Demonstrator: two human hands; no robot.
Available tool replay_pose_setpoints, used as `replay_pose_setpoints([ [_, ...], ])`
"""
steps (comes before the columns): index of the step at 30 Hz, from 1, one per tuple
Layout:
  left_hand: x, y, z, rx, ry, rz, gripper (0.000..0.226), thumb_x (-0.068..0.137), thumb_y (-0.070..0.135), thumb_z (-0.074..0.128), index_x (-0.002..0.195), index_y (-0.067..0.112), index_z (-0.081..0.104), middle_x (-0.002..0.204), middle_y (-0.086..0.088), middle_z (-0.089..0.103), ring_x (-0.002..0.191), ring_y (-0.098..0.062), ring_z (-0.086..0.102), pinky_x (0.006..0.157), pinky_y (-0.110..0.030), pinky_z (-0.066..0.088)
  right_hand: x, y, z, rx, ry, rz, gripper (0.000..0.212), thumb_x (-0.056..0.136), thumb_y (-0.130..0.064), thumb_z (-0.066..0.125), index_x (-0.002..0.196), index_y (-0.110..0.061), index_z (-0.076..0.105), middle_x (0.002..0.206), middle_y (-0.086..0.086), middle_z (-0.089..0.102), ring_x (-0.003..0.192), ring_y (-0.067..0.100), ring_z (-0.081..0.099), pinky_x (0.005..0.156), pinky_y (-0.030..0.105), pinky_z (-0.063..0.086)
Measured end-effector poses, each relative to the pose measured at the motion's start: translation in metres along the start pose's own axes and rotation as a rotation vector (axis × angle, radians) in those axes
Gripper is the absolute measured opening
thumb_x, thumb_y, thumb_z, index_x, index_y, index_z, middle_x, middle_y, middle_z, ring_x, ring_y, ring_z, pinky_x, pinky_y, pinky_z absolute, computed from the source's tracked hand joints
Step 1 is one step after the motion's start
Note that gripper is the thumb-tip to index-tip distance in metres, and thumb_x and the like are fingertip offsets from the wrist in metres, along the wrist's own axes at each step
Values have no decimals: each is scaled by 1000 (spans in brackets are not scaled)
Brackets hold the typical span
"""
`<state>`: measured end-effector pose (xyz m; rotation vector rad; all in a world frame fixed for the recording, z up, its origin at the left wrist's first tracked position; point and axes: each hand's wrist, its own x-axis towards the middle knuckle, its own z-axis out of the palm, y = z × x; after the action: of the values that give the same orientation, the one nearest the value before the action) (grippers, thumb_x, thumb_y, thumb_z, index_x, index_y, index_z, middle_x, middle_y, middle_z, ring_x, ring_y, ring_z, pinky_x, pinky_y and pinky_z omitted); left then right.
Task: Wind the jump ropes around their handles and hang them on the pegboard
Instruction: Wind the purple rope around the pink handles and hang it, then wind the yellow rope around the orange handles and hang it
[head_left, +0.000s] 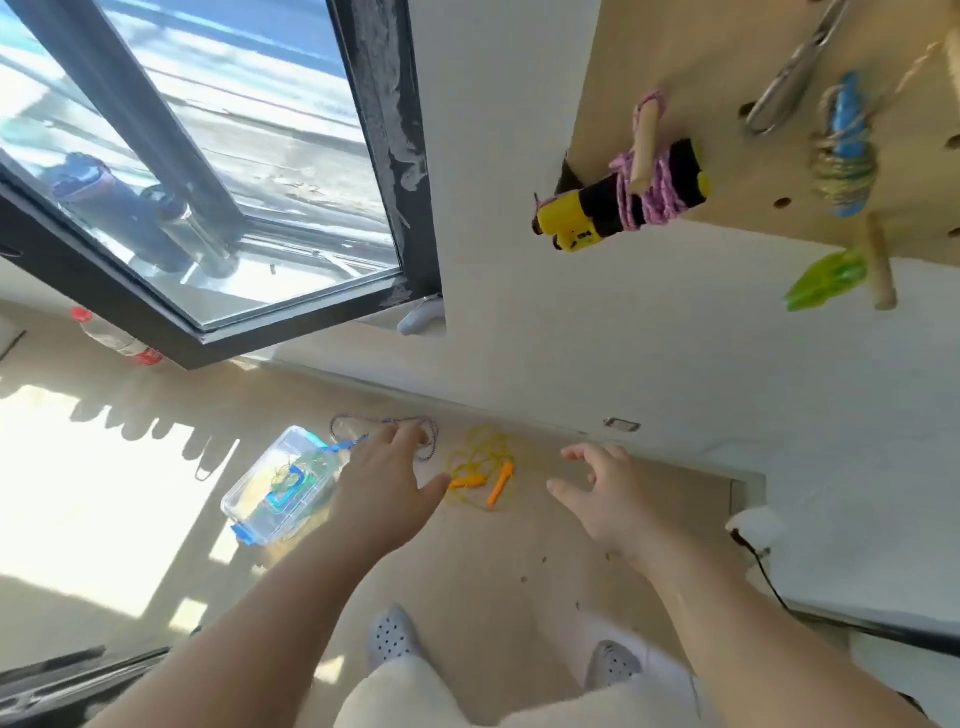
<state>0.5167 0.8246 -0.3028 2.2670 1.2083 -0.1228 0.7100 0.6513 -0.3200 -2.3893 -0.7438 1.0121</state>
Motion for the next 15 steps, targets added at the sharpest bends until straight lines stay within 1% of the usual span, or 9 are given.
replay_pose_setpoints([
  [2,33,-21,10,36,-47,27,52,87,46,69,130,23,55,130,-2,50,120,-29,49,99,-40,43,28,5,25,-31,-27,52,56,71,-67,62,120,-40,57,119,-11,42,112,18,55,101,45,46],
  [3,50,-30,19,55,-70,36,51,86,46,69,129,22,55,128,-3,50,119,-29,50,99,-39,43,43,10,36,-35,-39,78,58,70,-69,59,120,-40,56,121,-10,43,113,18,54,102,46,46],
  [5,79,-48,45,91,-107,58,48,85,47,69,124,22,56,125,-5,52,117,-30,51,96,-40,45,72,20,54,-49,-62,116,49,81,-57,66,124,-34,57,127,-4,44,115,20,53,103,43,45],
  [7,105,-66,78,107,-137,61,49,85,49,68,125,24,55,127,-3,53,119,-29,49,96,-42,46,105,36,75,-91,-82,125,45,88,-47,68,129,-30,57,131,-1,45,115,21,52,102,38,45],
  [10,146,-92,141,145,-169,63,52,88,51,65,131,27,51,132,1,50,125,-27,46,98,-41,45,164,71,118,-147,-131,115,46,90,-45,68,131,-27,57,132,0,46,117,21,52,100,32,43],
  [15,213,-142,266,153,-258,53,50,89,50,63,130,25,49,132,-3,49,123,-29,46,98,-40,44,259,140,204,-214,-197,102,46,88,-44,70,128,-26,58,132,3,49,116,24,54,99,29,43],
])
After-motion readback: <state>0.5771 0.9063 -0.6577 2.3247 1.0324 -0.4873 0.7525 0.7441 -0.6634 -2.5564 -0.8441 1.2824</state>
